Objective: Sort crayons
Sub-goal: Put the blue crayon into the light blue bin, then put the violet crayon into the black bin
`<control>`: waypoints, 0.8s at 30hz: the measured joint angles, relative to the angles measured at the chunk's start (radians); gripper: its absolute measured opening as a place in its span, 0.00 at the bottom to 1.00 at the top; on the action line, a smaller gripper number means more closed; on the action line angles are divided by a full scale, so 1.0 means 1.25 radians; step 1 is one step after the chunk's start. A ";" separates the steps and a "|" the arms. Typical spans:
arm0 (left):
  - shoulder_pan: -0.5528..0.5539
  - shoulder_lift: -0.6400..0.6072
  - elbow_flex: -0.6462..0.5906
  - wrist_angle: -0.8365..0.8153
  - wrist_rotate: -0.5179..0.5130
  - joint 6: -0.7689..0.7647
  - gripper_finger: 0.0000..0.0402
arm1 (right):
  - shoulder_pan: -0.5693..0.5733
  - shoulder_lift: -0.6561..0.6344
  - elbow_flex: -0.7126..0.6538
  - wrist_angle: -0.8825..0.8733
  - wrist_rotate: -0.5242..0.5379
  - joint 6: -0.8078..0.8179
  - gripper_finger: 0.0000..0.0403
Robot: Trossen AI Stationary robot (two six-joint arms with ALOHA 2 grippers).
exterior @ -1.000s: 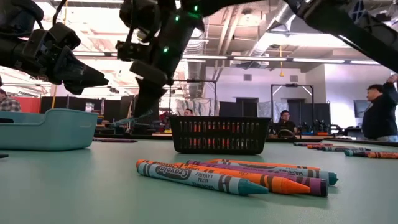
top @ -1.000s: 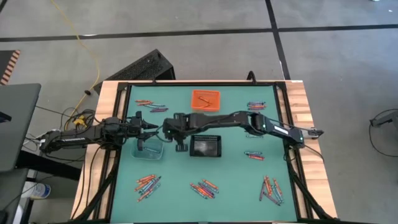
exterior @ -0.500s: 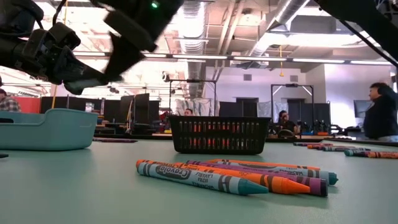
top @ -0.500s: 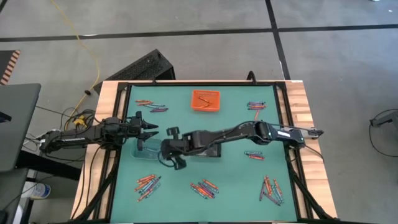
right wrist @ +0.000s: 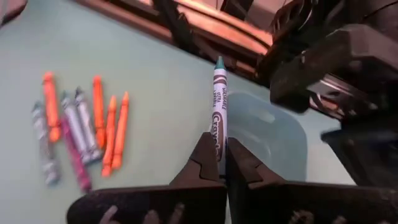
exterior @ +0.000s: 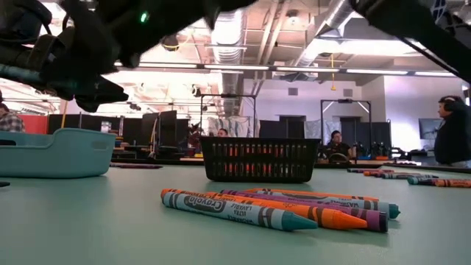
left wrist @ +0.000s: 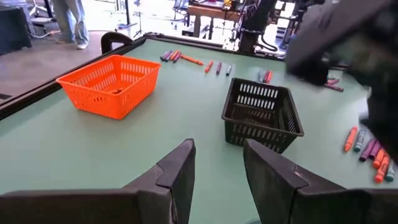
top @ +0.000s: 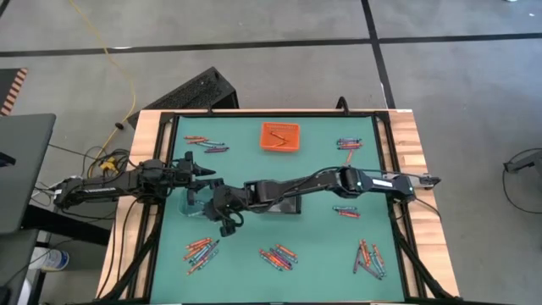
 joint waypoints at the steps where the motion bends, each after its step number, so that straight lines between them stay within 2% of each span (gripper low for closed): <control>1: 0.000 0.000 0.000 0.000 0.000 0.000 0.31 | -0.003 0.010 -0.001 0.007 0.000 0.000 0.02; 10: 0.000 0.000 0.000 0.000 0.000 0.000 0.31 | -0.038 0.023 -0.001 0.042 0.001 0.034 0.03; 24: 0.000 0.000 0.000 0.000 0.000 0.000 0.31 | -0.051 0.024 -0.001 0.028 0.002 0.043 0.20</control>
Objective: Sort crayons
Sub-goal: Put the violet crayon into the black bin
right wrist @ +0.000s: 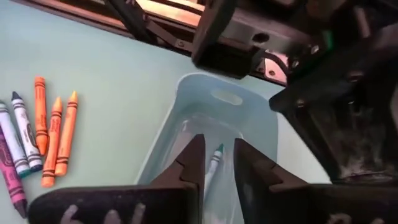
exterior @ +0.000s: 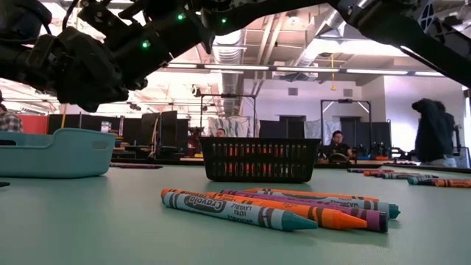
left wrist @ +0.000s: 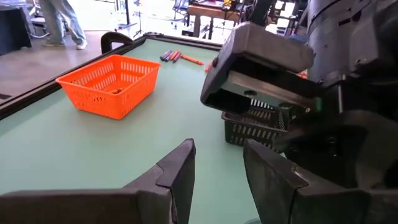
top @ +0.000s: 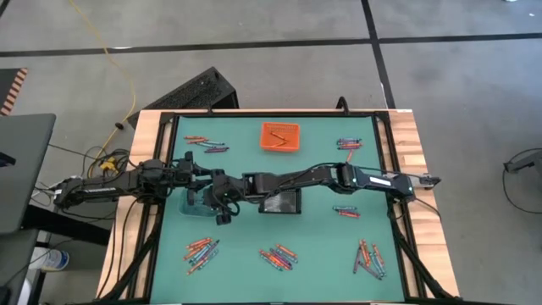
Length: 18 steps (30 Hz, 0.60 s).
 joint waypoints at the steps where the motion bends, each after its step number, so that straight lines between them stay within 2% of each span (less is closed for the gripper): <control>1: 0.000 0.000 0.000 0.000 0.000 0.000 0.31 | 0.000 -0.001 0.000 -0.014 0.000 -0.016 0.21; 8: 0.000 0.000 0.000 0.000 0.000 0.000 0.31 | -0.007 -0.103 0.000 -0.219 0.001 -0.096 0.21; 12: 0.000 0.000 0.000 0.000 0.000 0.000 0.31 | -0.049 -0.174 0.001 -0.332 -0.011 -0.119 0.21; 15: 0.000 0.000 0.000 0.000 0.000 0.000 0.31 | -0.111 -0.209 0.000 -0.376 -0.081 -0.117 0.21; 18: 0.000 0.000 0.000 0.000 0.000 0.000 0.31 | -0.184 -0.215 0.002 -0.355 -0.226 -0.069 0.21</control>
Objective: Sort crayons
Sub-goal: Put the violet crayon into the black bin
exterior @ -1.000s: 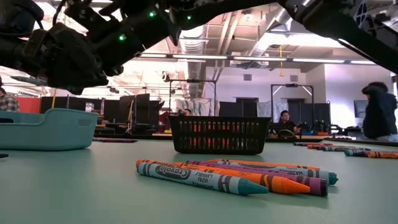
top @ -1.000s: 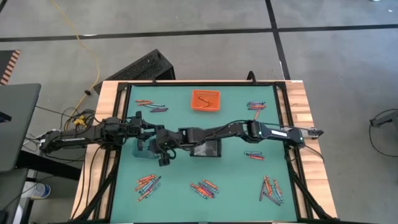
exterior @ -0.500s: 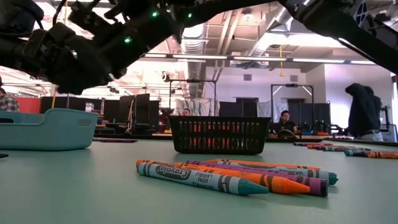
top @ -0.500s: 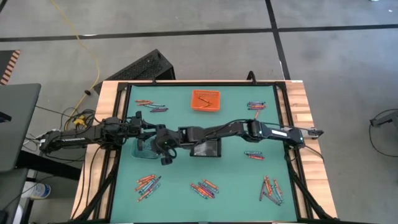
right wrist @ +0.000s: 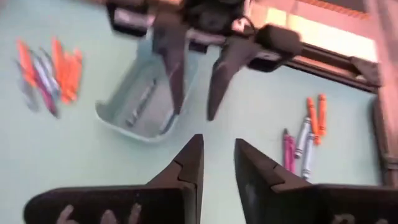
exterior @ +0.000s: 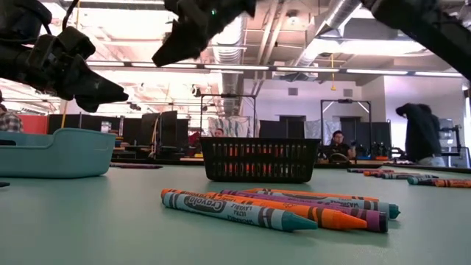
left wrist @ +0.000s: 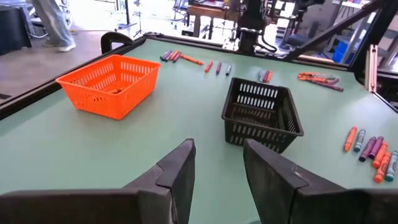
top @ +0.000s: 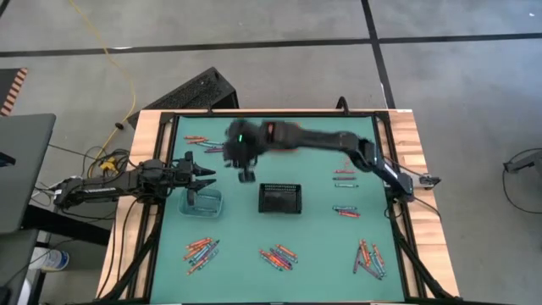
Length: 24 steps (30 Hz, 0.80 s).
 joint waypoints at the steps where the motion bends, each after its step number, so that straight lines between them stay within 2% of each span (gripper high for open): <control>1: 0.000 0.000 0.000 0.000 0.000 0.000 0.31 | -0.023 0.009 0.000 0.021 -0.050 0.023 0.21; 4: 0.000 0.000 0.000 0.000 0.000 0.000 0.31 | -0.079 0.069 0.000 0.101 -0.123 0.124 0.21; 8: 0.000 0.000 0.000 0.000 0.000 0.000 0.31 | -0.115 0.160 -0.003 0.215 -0.123 0.263 0.21; 12: 0.000 0.000 0.000 0.000 0.000 0.000 0.31 | -0.110 0.213 -0.002 0.300 -0.120 0.331 0.21; 19: 0.000 0.000 0.000 0.000 0.000 0.000 0.31 | -0.113 0.257 -0.002 0.347 0.006 0.352 0.21; 24: 0.000 0.000 0.000 0.000 0.000 0.000 0.31 | -0.101 0.269 -0.002 0.340 0.074 0.314 0.21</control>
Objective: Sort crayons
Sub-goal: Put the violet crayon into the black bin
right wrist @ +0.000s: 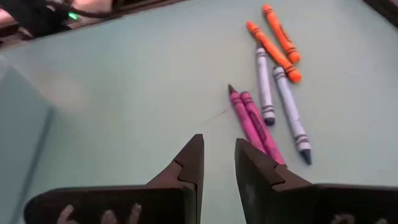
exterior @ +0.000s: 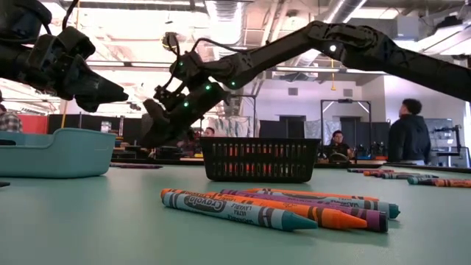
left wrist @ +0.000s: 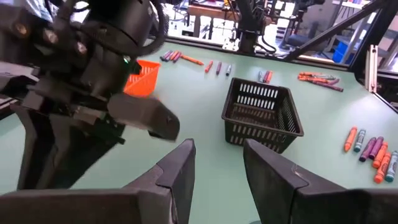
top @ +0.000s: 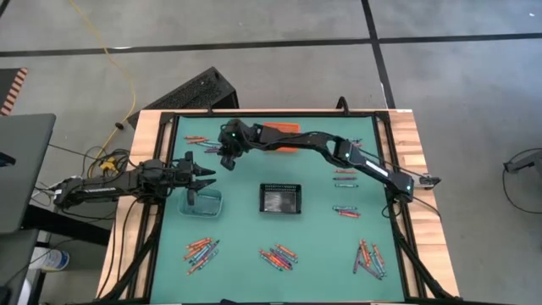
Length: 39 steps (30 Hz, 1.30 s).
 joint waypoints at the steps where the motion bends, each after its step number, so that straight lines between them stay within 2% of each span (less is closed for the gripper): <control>1: 0.000 0.000 0.000 0.000 0.000 0.000 0.31 | 0.003 0.000 0.000 0.000 0.021 -0.010 0.21; 6: 0.000 0.000 0.000 0.000 0.000 0.000 0.31 | 0.010 -0.001 0.001 -0.004 0.080 -0.056 0.21; 12: 0.000 0.000 0.000 0.000 0.000 0.000 0.31 | 0.005 0.053 0.001 0.031 0.092 -0.058 0.21; 20: 0.000 0.000 0.000 0.000 0.000 0.000 0.31 | 0.003 0.049 0.001 0.013 0.108 -0.084 0.21; 27: 0.000 0.000 0.000 0.000 -0.001 0.000 0.31 | 0.008 0.050 0.001 -0.004 0.047 -0.098 0.21; 39: 0.000 0.000 0.000 0.000 -0.001 0.000 0.31 | 0.027 0.032 0.001 -0.049 0.031 -0.229 0.21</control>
